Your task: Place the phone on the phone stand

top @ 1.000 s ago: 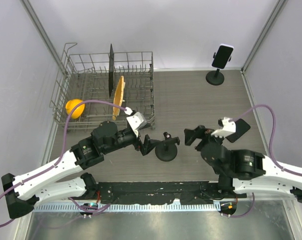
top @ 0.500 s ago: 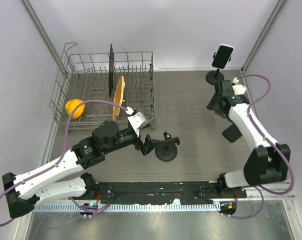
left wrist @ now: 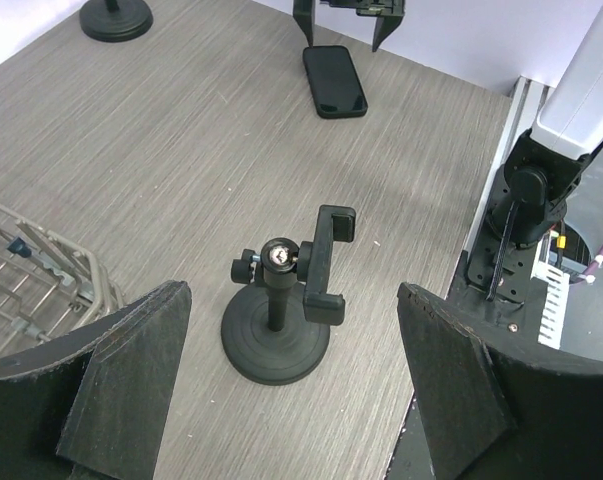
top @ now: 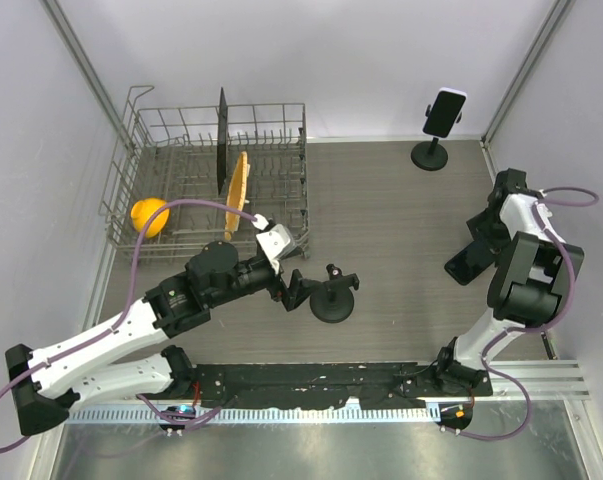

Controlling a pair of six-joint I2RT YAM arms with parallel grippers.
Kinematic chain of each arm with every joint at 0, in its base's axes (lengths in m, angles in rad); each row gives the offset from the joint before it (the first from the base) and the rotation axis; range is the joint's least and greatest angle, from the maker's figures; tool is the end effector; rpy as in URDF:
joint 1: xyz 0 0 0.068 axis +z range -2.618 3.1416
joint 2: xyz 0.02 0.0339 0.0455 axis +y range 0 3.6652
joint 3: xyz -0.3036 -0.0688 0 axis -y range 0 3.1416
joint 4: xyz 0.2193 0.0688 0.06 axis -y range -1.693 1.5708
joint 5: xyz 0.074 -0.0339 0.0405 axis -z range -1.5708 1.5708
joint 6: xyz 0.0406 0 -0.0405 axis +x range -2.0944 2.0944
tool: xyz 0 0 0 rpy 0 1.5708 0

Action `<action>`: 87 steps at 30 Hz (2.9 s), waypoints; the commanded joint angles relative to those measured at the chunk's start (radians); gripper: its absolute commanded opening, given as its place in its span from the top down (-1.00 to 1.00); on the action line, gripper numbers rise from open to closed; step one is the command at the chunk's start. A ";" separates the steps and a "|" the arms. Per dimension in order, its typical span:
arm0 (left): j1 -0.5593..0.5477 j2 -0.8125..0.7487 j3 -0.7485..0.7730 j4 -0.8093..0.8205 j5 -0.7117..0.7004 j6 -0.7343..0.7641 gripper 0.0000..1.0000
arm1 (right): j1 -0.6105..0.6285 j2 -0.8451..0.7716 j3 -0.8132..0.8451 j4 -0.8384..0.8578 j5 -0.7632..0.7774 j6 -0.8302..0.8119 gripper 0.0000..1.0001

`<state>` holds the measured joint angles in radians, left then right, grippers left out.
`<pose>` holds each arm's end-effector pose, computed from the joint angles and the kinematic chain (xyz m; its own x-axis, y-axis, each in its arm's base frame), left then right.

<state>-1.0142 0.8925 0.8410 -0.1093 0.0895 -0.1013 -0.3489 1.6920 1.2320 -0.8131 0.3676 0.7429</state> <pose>0.0839 -0.1416 0.3802 -0.1744 0.0896 -0.9806 0.8791 0.4627 -0.1141 0.2888 -0.1206 0.2643 -0.3789 0.8095 -0.4484 0.9156 0.3983 -0.0546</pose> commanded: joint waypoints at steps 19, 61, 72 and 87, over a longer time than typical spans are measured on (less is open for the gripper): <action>0.002 0.028 0.036 0.023 0.010 -0.008 -0.77 | -0.121 -0.229 -0.491 0.621 -0.437 -0.120 -0.97; 0.002 0.045 0.036 0.034 0.046 -0.034 -0.78 | 0.047 0.272 -0.065 0.130 -0.277 -0.175 -0.58; 0.003 0.030 0.052 0.011 -0.010 -0.006 -0.78 | 0.048 0.071 -0.187 0.273 -0.259 -0.203 1.00; 0.058 0.152 0.363 0.078 -0.139 -0.245 -0.84 | 0.180 -0.572 -0.391 0.623 -0.568 -0.202 0.99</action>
<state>-0.9871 1.0233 1.1942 -0.0959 -0.0071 -0.3149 -0.2451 1.2579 0.8242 -0.3679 -0.0711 0.5171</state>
